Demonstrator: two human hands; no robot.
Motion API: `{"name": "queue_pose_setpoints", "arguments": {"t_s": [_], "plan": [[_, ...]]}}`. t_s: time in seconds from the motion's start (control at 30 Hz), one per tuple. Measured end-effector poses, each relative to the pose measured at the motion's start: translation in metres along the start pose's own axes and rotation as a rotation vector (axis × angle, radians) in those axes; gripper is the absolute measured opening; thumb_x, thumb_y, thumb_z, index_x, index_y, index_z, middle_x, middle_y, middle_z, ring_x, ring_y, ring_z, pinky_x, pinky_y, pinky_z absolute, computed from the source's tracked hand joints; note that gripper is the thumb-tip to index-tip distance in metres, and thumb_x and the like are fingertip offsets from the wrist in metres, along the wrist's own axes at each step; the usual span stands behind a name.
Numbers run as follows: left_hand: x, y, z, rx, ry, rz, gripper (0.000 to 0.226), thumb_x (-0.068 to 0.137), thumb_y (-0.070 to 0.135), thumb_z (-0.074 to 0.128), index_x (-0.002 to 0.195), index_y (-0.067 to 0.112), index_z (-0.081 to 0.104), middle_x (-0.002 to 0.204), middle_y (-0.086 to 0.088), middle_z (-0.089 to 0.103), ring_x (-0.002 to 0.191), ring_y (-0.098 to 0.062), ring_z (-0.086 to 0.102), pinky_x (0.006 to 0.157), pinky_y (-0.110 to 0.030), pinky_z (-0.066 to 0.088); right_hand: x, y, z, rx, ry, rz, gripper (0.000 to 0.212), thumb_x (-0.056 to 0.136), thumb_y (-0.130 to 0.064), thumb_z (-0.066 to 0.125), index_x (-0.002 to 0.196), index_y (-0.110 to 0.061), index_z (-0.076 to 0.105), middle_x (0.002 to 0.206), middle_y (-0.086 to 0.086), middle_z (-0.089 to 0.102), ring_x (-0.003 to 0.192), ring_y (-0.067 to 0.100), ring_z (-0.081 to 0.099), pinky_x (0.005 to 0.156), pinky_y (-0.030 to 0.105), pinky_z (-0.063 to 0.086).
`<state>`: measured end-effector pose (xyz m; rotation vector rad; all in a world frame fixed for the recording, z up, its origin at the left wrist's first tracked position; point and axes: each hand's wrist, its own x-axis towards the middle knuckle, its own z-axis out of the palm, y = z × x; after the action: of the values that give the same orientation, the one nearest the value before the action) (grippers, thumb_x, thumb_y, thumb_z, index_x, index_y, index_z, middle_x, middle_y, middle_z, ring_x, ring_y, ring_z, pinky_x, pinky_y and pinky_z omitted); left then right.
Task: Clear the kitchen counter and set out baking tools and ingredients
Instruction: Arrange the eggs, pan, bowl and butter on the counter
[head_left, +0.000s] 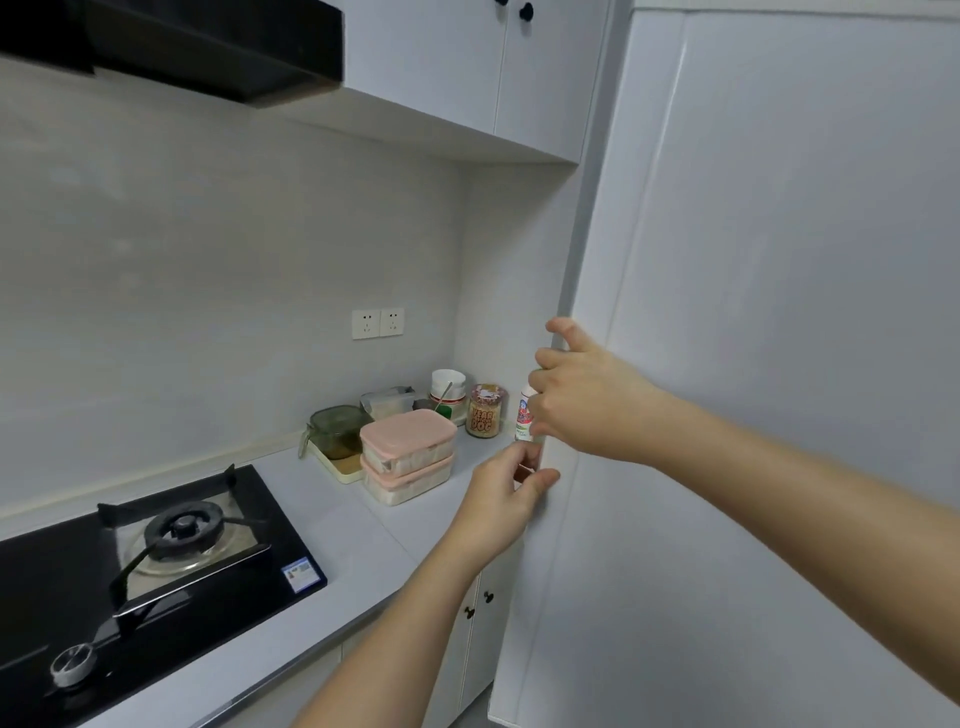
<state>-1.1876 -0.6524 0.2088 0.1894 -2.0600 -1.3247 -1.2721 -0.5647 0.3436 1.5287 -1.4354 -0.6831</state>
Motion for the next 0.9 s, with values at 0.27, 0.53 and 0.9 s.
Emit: {"name": "queue_pose_setpoints", "arguments": {"t_s": [0.27, 0.53, 0.9], "plan": [[0.085, -0.038, 0.018, -0.071, -0.051, -0.081, 0.017, 0.094, 0.012, 0.055, 0.08, 0.02, 0.052, 0.074, 0.007, 0.048, 0.069, -0.006, 0.044, 0.063, -0.015, 0.035, 0.031, 0.031, 0.072, -0.05, -0.205, 0.049, 0.017, 0.086, -0.032, 0.063, 0.071, -0.026, 0.069, 0.068, -0.007, 0.063, 0.08, 0.02, 0.059, 0.105, 0.049, 0.013], [0.167, -0.08, 0.05, -0.192, -0.11, -0.138, 0.016, 0.095, 0.016, 0.053, 0.081, 0.024, 0.056, 0.082, 0.001, 0.051, 0.083, -0.015, 0.048, 0.085, -0.039, 0.044, 0.048, 0.065, 0.137, -0.026, -0.312, 0.096, 0.027, 0.098, -0.034, 0.044, 0.088, -0.023, 0.067, 0.088, -0.004, 0.067, 0.093, 0.021, 0.055, 0.112, 0.048, 0.013], [0.236, -0.115, 0.095, -0.295, -0.141, -0.15, 0.011, 0.099, 0.012, 0.047, 0.1, 0.013, 0.059, 0.097, -0.01, 0.053, 0.087, -0.016, 0.048, 0.078, -0.028, 0.04, 0.051, 0.097, 0.218, -0.081, -0.359, 0.136, 0.019, 0.095, -0.03, 0.053, 0.083, -0.025, 0.067, 0.083, -0.007, 0.069, 0.087, 0.019, 0.058, 0.111, 0.046, 0.019]]}}
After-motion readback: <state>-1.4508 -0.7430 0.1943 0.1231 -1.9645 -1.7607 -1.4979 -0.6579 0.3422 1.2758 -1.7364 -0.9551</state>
